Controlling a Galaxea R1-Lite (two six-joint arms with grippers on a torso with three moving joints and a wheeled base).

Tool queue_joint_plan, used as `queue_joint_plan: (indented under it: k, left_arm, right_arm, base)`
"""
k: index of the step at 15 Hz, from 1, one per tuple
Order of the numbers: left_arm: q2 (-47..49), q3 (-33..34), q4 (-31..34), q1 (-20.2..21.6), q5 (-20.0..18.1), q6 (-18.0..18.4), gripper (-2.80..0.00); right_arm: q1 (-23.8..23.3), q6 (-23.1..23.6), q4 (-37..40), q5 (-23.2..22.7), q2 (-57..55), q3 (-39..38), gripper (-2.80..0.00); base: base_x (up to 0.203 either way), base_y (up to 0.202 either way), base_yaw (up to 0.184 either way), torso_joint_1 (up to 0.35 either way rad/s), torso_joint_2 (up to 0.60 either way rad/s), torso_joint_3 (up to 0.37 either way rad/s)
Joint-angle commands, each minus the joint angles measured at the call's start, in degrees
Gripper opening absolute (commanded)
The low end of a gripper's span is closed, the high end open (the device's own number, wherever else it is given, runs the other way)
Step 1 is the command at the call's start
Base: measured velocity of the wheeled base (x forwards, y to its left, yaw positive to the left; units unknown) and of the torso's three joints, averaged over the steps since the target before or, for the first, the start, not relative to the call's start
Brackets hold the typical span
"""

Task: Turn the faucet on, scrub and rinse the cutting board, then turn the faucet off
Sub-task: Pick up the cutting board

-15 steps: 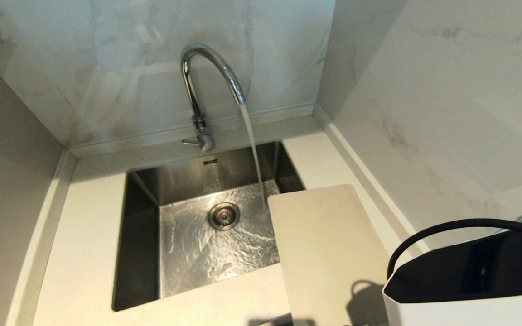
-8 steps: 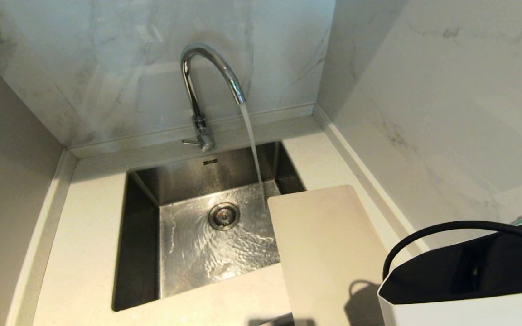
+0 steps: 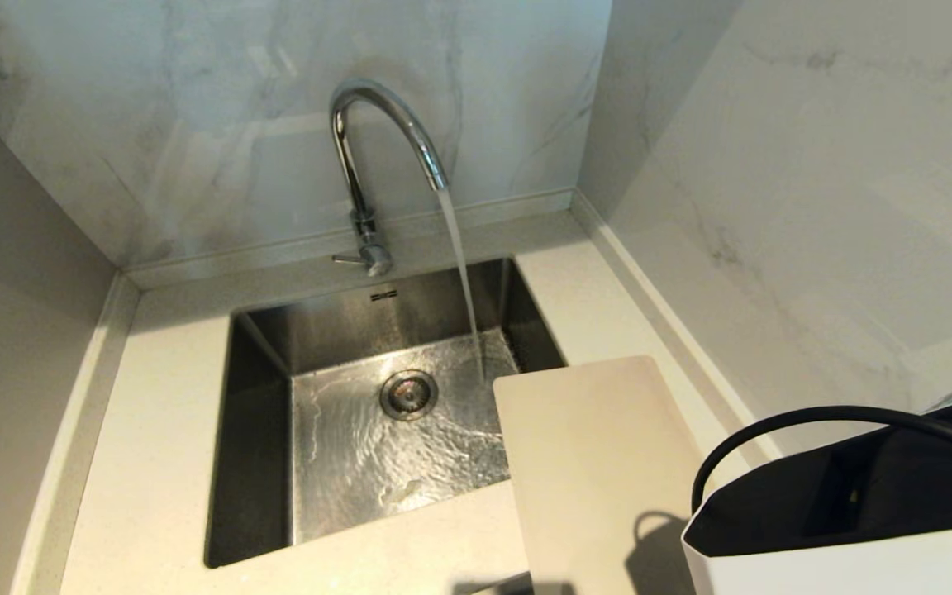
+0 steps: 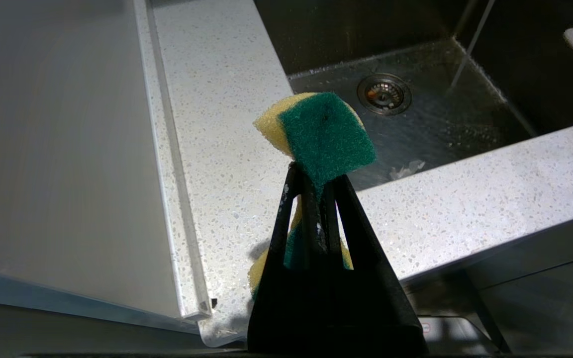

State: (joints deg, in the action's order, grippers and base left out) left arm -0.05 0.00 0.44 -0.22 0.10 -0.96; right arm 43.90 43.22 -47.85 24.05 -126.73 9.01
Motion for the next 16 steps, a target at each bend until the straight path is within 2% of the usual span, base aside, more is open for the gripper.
queue_joint_plan:
  k: [1, 13, 15, 16]
  left_arm:
    - [0.02, 0.00, 0.00, -0.04, -0.01, 0.00, -2.80]
    - [0.05, 0.00, 0.00, -0.04, -0.01, 0.00, -2.80]
    - [-0.03, 0.00, -0.11, -0.04, -0.01, -0.04, -2.80]
    - [-0.01, 0.00, -0.09, -0.04, -0.01, -0.09, -2.80]
  right_arm:
    - [-0.04, 0.11, -0.37, 0.12, -0.09, -0.10, -2.80]
    - [0.36, 0.41, -7.95, 0.43, -1.40, -2.87, -2.80]
    - [0.87, 0.85, -10.35, 1.62, -1.16, -3.28, -2.80]
    - [0.97, 1.57, -10.48, 3.62, -0.85, -3.60, -2.80]
  base:
    - [0.000, 0.000, 0.000, 0.000, 0.00, 0.000]
    - [0.000, 0.000, 0.000, 0.000, 0.00, 0.000]
    - [0.000, 0.000, 0.000, 0.000, 0.00, 0.000]
    - [0.000, 0.000, 0.000, 0.000, 0.00, 0.000]
